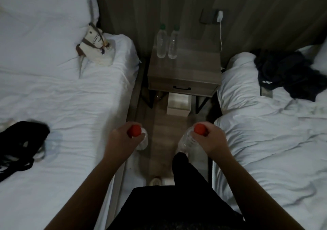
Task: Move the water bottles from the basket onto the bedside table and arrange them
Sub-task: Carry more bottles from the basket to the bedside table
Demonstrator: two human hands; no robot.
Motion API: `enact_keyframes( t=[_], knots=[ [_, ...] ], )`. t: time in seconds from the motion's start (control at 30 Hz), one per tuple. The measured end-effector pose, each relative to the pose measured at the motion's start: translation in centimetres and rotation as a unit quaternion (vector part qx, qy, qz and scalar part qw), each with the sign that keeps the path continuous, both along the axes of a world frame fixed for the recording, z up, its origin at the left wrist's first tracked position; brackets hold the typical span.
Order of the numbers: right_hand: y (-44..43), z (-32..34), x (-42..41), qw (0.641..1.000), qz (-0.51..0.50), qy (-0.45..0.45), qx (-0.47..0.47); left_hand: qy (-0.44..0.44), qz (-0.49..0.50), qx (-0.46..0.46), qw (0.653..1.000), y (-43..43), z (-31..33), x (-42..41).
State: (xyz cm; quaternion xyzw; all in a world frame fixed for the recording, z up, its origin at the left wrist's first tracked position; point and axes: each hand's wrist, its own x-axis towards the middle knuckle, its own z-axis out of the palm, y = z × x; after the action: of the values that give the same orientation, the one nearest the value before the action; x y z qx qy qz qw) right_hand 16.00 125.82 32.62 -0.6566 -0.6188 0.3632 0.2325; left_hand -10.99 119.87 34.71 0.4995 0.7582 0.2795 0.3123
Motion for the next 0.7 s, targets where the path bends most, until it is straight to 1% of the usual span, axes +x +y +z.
enact_keyframes(
  t=[0.2, 0.3, 0.43, 0.57, 0.7],
  knots=[
    [7.8, -0.7, 0.8, 1.0, -0.013, 0.027, 0.01, 0.017, -0.007, -0.016, 1.0, 8.0, -0.6, 1.5],
    [12.4, -0.9, 1.6, 0.999, -0.003, 0.033, 0.022, 0.019, 0.004, -0.019, 1.0, 12.2, -0.5, 2.9],
    [18.6, -0.1, 2.7, 0.999, 0.031, 0.028, 0.021, 0.012, 0.043, -0.001, 0.999, 17.3, 0.4, 4.8],
    [25.1, 0.6, 3.9, 0.999, 0.041, 0.021, 0.002, 0.002, 0.085, 0.014, 0.996, 22.7, 1.1, 6.3],
    [30.0, 0.7, 4.4, 0.999, 0.037, 0.02, -0.006, -0.004, 0.106, 0.014, 0.994, 27.1, 0.9, 7.0]
  ],
)
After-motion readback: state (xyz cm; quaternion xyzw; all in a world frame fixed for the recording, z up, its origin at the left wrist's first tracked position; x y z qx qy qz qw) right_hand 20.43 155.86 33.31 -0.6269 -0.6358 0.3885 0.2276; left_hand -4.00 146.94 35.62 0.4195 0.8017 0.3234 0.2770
